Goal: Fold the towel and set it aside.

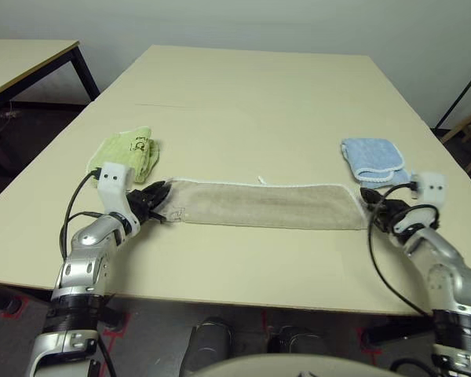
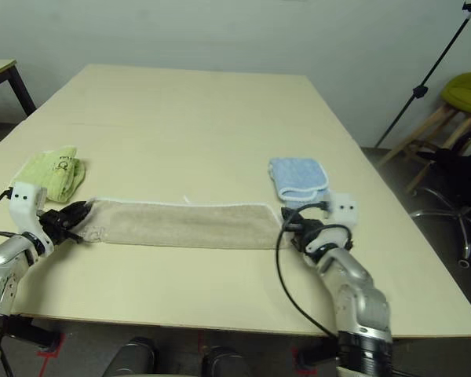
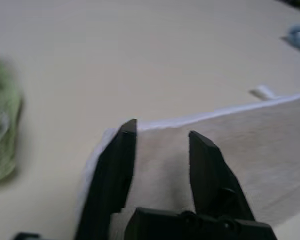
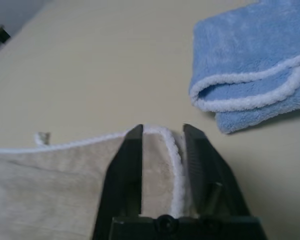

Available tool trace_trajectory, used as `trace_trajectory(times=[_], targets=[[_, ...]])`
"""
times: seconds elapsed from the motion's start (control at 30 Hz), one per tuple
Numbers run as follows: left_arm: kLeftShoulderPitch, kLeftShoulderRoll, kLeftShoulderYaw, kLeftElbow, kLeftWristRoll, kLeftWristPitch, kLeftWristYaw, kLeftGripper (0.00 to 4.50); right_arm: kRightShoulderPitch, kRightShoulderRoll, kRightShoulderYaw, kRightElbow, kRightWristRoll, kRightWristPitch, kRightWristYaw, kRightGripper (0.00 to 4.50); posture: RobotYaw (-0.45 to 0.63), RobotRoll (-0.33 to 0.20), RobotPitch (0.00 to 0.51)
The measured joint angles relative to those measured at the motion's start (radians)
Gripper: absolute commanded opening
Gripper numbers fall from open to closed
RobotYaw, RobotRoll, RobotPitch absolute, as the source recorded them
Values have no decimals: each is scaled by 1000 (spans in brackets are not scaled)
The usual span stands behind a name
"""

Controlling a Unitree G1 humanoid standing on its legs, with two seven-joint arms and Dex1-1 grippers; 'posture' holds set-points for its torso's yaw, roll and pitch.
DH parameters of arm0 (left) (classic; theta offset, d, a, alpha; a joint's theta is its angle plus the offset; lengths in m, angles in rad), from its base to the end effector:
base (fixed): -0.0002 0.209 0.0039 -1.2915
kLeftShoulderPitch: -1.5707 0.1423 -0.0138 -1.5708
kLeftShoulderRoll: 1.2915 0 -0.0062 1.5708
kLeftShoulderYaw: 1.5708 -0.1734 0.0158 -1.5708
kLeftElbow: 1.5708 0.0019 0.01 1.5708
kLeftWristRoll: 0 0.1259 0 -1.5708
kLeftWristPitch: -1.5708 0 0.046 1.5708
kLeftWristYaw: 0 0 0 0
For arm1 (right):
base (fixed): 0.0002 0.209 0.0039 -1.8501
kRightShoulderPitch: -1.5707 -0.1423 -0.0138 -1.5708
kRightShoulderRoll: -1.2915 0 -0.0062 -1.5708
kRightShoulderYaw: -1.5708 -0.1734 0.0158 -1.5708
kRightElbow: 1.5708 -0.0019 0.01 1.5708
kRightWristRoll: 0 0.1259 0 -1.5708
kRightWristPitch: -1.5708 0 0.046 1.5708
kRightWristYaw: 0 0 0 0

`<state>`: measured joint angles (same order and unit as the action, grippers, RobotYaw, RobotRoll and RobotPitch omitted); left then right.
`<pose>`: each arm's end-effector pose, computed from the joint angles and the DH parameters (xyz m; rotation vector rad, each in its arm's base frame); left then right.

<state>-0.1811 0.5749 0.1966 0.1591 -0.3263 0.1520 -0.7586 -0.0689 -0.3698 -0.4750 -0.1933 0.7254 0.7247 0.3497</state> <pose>0.2176 0.2835 0.1097 0.1701 0.1007 -0.5252 0.1840 -0.2675 0.1095 0.4283 0.1704 0.1963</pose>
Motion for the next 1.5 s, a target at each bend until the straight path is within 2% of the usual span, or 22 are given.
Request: trace_trajectory(times=[0.13,0.17,0.2,0.3,0.37,0.43,0.57,0.77,1.0,1.2,1.3,1.5], targets=[[-47,51,24,2,-92,-10,-159,4446,0,-32,-98,-85,105,198,-168,3897,99,0,49],[-52,63,28,3,-112,-10,-192,4500,-1,-40,-118,-90,123,242,-208,4289,99,0,49],[-59,74,32,8,-130,-10,-231,4500,-3,-40,-149,-91,161,298,-249,4474,92,0,51],[-85,99,40,54,-177,-12,-342,4500,4,-42,-233,-88,309,500,-344,4474,92,0,51],[-97,115,44,84,-190,-14,-387,4500,19,-46,-266,-81,369,583,-382,4474,92,0,51],[-114,151,47,133,-218,2,-477,4500,47,-46,-321,-54,477,677,-424,4474,72,0,54],[-164,172,66,222,-232,-38,-578,4500,60,-32,-341,-30,582,725,-492,4474,70,0,53],[-199,178,66,312,-226,-72,-657,4500,36,46,-281,-9,635,670,-555,4474,83,0,48],[-207,180,67,315,-231,-71,-697,4500,-9,136,-185,11,640,568,-612,4474,108,0,38],[-196,192,74,315,-231,-70,-716,4500,-46,170,-106,46,622,498,-634,4474,118,0,32],[-186,193,75,314,-231,-70,-718,4500,-61,185,-85,62,613,464,-654,3548,120,0,29],[-179,193,75,302,-232,-56,-723,4500,-66,194,-33,81,559,394,-666,1168,112,0,32]])
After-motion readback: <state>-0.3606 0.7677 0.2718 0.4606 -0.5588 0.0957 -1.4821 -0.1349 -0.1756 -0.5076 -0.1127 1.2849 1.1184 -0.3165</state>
